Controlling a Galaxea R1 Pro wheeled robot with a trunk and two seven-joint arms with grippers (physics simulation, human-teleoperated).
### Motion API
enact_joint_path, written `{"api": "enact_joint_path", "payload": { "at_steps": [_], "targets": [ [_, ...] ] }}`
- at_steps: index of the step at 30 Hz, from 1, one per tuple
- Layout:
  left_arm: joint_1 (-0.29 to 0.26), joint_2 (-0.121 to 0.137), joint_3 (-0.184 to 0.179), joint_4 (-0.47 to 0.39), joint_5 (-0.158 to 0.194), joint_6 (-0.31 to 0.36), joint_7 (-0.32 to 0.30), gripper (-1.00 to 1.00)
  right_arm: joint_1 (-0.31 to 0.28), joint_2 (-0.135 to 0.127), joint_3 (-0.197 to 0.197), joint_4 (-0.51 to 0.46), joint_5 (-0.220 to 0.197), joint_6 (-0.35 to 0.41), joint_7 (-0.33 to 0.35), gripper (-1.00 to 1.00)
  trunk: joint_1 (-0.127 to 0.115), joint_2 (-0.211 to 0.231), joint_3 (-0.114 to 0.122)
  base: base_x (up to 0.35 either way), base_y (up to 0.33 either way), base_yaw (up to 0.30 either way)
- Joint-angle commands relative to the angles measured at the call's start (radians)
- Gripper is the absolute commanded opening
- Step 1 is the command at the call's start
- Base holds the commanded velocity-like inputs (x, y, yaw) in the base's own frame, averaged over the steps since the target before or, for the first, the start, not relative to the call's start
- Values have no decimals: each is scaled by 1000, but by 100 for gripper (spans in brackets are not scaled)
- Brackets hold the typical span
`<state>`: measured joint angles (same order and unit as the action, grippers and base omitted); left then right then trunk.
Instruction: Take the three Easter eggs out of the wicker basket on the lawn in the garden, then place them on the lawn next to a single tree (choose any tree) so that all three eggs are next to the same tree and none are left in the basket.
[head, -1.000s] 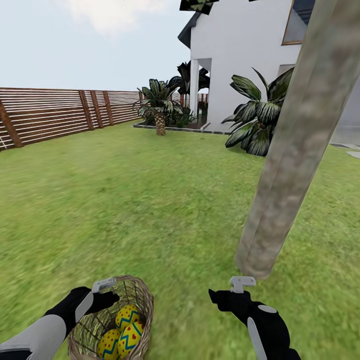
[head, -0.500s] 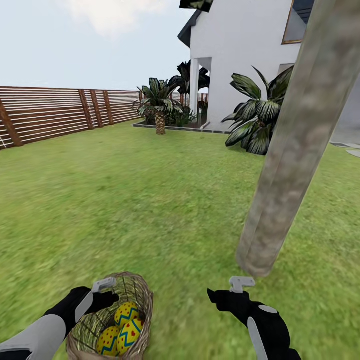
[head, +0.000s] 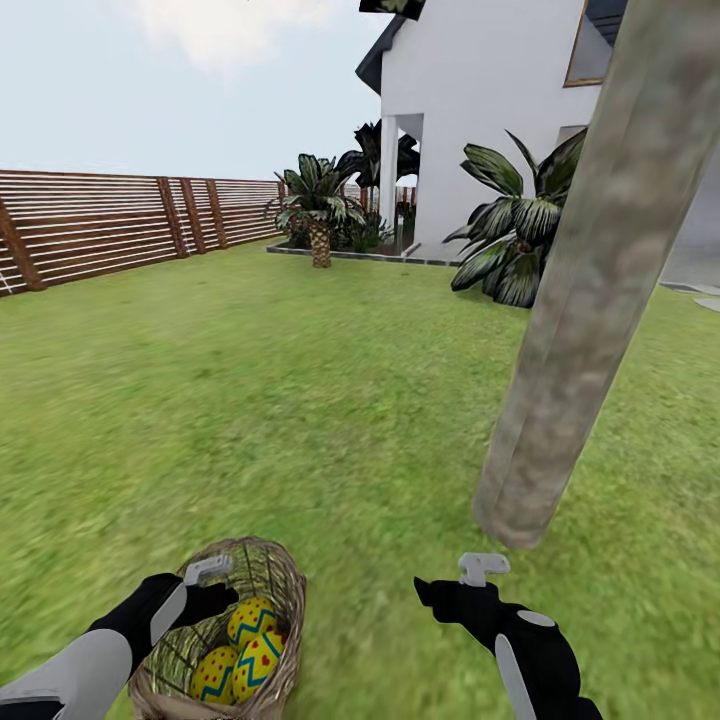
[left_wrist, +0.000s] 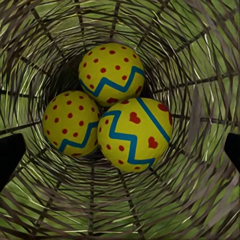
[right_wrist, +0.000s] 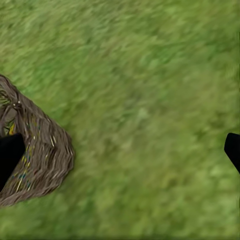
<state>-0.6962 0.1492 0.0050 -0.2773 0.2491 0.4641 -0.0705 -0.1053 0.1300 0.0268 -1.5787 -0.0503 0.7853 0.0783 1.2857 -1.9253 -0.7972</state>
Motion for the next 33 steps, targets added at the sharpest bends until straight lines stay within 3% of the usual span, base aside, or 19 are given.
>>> {"api": "enact_joint_path", "payload": {
  "at_steps": [1, 33],
  "targets": [
    [0, 0, 0, -2, 4, 6, -1, 100, -1, 0, -1, -1, -5, 5, 0, 100, 4, -8, -4, 0, 0, 0],
    [0, 2, -6, -5, 4, 5, -4, 100, -1, 0, -3, 0, -3, 3, -3, 100, 126, -232, -104, 0, 0, 0]
  ]
}}
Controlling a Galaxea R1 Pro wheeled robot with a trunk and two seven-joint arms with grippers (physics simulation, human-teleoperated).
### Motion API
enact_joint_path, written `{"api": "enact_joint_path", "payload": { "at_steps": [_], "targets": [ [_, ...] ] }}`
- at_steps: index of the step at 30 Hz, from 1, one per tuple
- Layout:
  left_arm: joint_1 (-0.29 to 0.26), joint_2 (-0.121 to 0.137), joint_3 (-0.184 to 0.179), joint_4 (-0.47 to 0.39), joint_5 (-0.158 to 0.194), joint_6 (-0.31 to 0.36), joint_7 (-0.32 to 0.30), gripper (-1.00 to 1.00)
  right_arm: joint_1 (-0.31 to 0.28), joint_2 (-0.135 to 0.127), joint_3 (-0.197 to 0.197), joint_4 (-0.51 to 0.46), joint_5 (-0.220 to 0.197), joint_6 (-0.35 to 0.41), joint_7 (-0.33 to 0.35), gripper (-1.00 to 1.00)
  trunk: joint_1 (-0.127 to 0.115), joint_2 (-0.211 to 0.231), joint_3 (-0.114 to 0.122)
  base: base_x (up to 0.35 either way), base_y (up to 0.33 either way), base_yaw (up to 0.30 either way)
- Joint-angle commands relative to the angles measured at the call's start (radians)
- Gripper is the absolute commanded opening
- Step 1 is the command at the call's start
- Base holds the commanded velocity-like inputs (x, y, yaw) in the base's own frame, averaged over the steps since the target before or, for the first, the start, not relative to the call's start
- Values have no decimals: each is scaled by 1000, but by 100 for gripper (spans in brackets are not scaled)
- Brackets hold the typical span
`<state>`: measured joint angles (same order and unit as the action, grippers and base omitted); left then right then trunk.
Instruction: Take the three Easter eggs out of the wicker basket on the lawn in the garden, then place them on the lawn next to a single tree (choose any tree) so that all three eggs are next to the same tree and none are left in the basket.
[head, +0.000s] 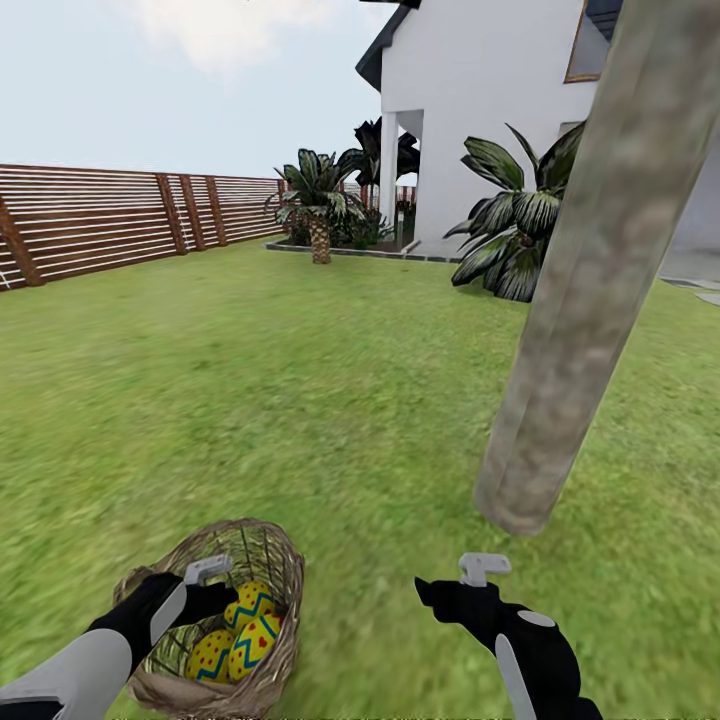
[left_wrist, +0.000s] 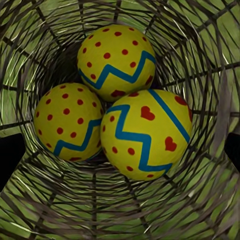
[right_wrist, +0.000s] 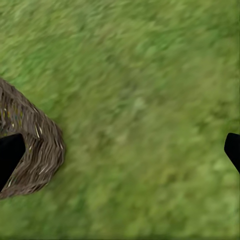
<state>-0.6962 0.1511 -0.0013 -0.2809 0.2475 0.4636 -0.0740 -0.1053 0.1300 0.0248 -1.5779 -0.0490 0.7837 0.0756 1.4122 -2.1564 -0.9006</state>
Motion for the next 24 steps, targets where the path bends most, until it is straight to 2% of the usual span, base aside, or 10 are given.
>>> {"api": "enact_joint_path", "payload": {
  "at_steps": [1, 24],
  "targets": [
    [0, 0, 0, -3, 5, 6, -1, 100, -1, 0, -1, -1, -5, 5, 0, 100, 4, -8, -4, 0, 0, 0],
    [0, 1, -6, -10, 2, 5, -1, 100, -1, 2, 4, -2, -5, 5, 1, 100, 92, -169, -76, 0, 0, 0]
  ]
}}
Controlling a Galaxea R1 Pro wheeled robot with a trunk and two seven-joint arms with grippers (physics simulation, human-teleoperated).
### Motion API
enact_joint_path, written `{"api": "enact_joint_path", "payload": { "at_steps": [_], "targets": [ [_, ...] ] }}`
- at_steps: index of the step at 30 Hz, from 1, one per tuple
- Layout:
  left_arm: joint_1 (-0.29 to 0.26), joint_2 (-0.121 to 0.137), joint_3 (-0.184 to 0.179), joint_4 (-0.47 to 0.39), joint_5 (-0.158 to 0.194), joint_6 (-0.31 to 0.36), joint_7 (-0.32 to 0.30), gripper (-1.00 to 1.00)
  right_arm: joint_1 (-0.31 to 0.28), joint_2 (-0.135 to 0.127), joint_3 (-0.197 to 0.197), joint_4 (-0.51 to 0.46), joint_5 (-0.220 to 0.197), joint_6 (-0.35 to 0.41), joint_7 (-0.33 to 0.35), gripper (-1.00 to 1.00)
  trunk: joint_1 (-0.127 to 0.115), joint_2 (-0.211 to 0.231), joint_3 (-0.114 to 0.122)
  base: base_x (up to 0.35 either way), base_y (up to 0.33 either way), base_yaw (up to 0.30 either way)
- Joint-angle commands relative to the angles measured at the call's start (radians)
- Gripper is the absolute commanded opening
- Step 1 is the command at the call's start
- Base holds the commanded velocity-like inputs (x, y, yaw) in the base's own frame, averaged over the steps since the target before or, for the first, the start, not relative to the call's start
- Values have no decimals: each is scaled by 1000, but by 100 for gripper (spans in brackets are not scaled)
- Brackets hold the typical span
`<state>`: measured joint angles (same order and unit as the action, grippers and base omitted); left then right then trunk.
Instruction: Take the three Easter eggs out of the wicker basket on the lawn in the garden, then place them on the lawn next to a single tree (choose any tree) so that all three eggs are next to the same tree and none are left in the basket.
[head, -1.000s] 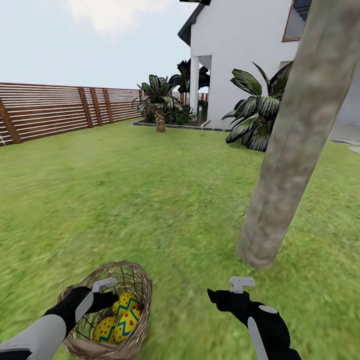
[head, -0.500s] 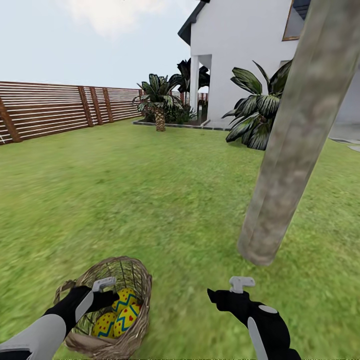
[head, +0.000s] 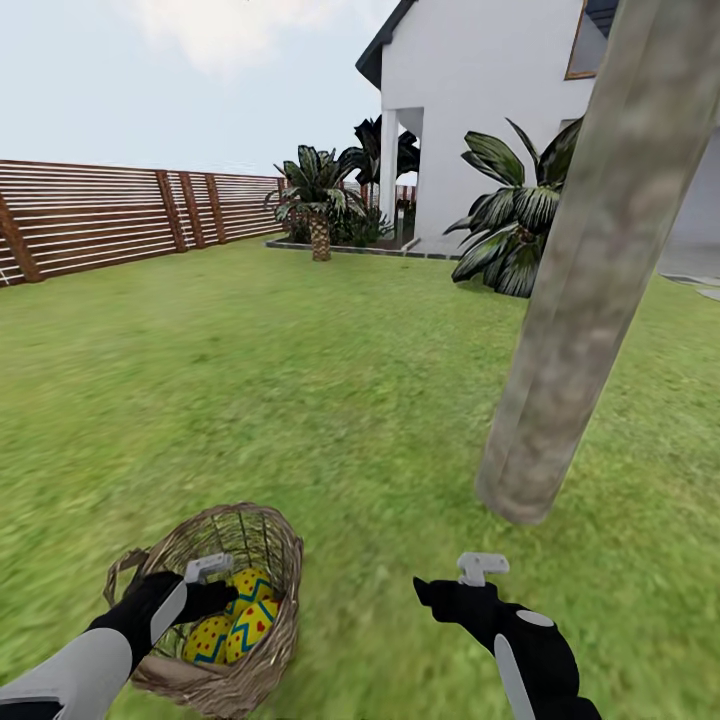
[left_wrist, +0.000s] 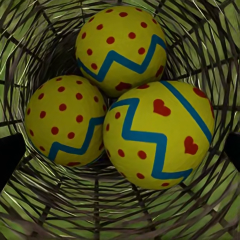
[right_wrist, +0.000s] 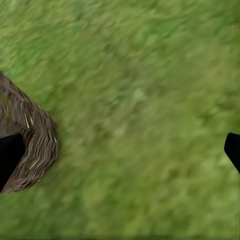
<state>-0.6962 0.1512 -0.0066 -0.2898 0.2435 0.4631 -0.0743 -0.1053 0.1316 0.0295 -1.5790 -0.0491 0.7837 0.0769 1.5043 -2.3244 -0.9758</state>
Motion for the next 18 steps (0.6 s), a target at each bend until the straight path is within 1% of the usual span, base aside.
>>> {"api": "enact_joint_path", "payload": {
  "at_steps": [1, 3, 5, 6, 8, 13, 18],
  "targets": [
    [0, 0, -2, -2, 6, 6, -1, 100, -1, 0, -1, -1, -5, 5, 0, 100, 4, -8, -4, 0, 0, 0],
    [0, 1, -15, -2, 5, 5, -7, 100, -1, 0, -1, -1, -5, 5, 0, 100, 11, -22, -10, 0, 0, 0],
    [0, 1, -47, -2, 5, 4, -19, 100, -1, 0, -1, -1, -5, 5, 0, 100, 19, -36, -17, 0, 0, 0],
    [0, 1, -74, -2, 5, 2, -30, 100, -1, 0, 0, -1, -5, 5, 0, 100, 23, -43, -20, 0, 0, 0],
    [0, 1, -103, -2, 5, -6, -48, 100, -1, 0, 0, -1, -5, 5, 0, 100, 31, -57, -26, 0, 0, 0],
    [0, 1, -129, -2, 5, -24, -71, 100, -1, 0, -1, 0, -5, 5, 0, 100, 50, -92, -42, 0, 0, 0],
    [0, 0, -134, -1, 5, -66, -76, 100, -1, 0, -2, 0, -5, 5, 0, 100, 69, -127, -57, 0, 0, 0]
  ]
}}
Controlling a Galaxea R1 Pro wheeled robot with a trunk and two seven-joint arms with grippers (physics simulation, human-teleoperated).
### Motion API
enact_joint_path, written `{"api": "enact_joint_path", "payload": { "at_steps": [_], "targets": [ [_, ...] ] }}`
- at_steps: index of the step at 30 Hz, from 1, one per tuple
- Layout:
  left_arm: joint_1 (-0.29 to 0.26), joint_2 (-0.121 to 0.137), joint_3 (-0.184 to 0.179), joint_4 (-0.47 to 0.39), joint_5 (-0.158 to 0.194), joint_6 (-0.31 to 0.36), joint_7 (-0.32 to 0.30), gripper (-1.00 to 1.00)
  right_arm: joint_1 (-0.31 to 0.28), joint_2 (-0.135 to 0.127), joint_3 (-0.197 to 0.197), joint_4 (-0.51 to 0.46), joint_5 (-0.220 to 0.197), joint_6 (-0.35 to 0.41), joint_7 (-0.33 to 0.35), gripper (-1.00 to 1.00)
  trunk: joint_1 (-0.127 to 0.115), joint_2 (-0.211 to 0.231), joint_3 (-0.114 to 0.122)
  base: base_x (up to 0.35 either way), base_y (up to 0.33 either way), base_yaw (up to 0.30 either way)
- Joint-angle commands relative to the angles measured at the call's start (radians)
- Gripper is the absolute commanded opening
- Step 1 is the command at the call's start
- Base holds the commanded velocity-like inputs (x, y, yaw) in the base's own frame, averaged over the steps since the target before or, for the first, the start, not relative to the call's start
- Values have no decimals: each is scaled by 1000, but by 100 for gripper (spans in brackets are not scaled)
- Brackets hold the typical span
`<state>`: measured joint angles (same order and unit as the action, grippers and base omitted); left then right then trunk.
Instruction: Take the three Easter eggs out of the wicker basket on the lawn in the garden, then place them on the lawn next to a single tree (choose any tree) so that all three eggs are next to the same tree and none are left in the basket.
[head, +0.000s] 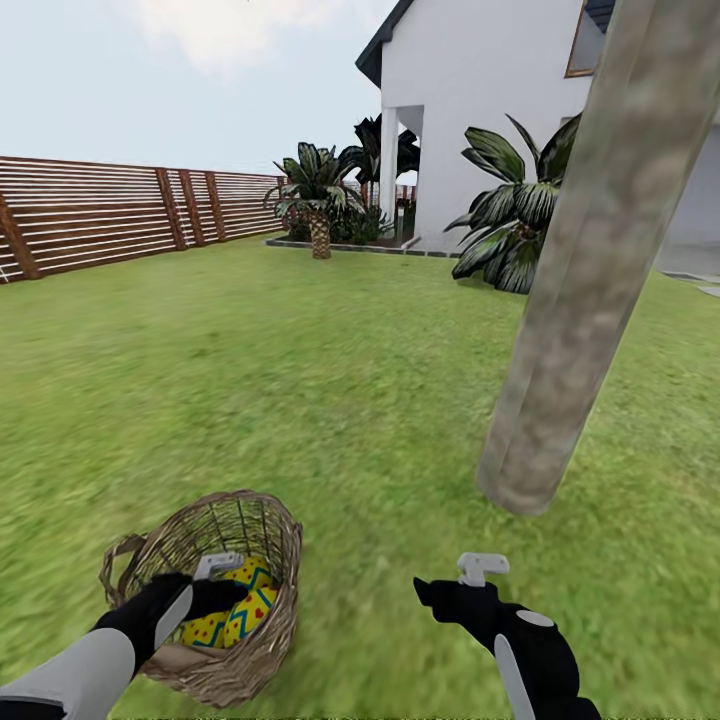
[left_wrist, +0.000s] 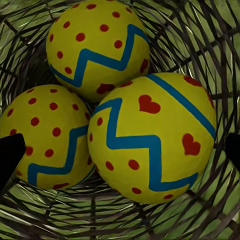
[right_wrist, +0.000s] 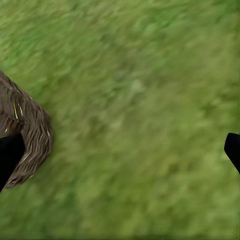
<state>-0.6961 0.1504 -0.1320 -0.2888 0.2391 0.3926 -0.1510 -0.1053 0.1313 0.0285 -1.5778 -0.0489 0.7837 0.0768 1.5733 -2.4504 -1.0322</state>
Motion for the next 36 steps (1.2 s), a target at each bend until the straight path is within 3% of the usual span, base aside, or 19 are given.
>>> {"api": "enact_joint_path", "payload": {
  "at_steps": [1, 7, 16, 25, 36],
  "targets": [
    [0, 1, -9, -2, 9, -1, 0, 100, -1, 0, -1, -1, -5, 5, 0, 100, 4, -8, -4, 0, 0, 0],
    [0, 1, -10, -3, 9, -10, -1, 100, -1, 1, -1, -1, -5, 5, 0, 100, 27, -50, -23, 0, 0, 0],
    [0, 0, -12, -3, 9, -17, -7, 100, -1, 1, -1, -1, -5, 5, 0, 100, 31, -52, -58, 0, 0, 0],
    [0, -1, -44, -4, 8, -29, -76, 100, -1, 1, -1, -1, -6, 5, 0, 100, 35, -54, -93, 0, 0, 0],
    [-13, 2, -89, -14, 3, -80, -89, 100, -4, -5, -9, 11, -8, -7, 5, 100, 35, -54, -93, 0, 0, 0]
  ]
}}
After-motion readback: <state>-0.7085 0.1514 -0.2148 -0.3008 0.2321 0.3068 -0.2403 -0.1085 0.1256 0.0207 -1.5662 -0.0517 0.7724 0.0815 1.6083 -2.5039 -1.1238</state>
